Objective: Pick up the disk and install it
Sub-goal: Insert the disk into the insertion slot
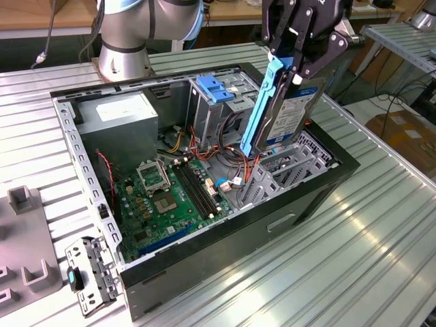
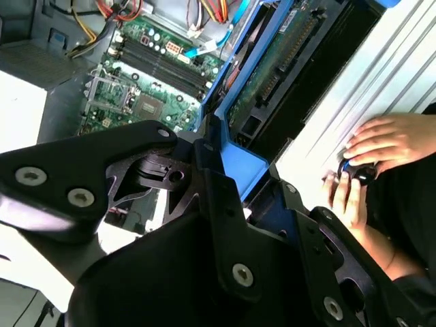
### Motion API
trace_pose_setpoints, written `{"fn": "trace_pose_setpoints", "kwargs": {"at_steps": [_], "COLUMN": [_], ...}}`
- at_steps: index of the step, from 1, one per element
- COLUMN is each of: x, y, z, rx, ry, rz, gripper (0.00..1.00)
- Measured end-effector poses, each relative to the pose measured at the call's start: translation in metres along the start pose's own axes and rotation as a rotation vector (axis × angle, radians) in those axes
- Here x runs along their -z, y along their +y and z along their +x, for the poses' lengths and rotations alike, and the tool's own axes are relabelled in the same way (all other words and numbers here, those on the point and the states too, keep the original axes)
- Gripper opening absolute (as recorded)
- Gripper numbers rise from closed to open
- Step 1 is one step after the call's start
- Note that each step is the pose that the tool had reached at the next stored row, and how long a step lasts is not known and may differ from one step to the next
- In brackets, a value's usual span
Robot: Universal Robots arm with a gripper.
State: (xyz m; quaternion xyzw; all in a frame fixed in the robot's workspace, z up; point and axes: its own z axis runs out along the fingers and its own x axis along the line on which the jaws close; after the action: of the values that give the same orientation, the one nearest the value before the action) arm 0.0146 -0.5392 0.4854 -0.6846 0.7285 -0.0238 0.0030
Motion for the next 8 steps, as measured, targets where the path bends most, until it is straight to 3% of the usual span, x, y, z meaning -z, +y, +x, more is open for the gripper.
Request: {"fn": "trace_pose_setpoints", "kwargs": {"at_steps": [2, 4, 8], "x": [-0.0029, -0.0073, -0.0125], "y": [-0.0090, -0.0253, -0.0325], "z": [-0.0006, -0.0011, 0.0023], "rx": [0.001, 0.007, 0.012], "ry": [0.0004, 0.0003, -0.0001], "rz": [0.0001, 0.0002, 0.0004], "gripper": [0.37, 0.37, 0.37]}}
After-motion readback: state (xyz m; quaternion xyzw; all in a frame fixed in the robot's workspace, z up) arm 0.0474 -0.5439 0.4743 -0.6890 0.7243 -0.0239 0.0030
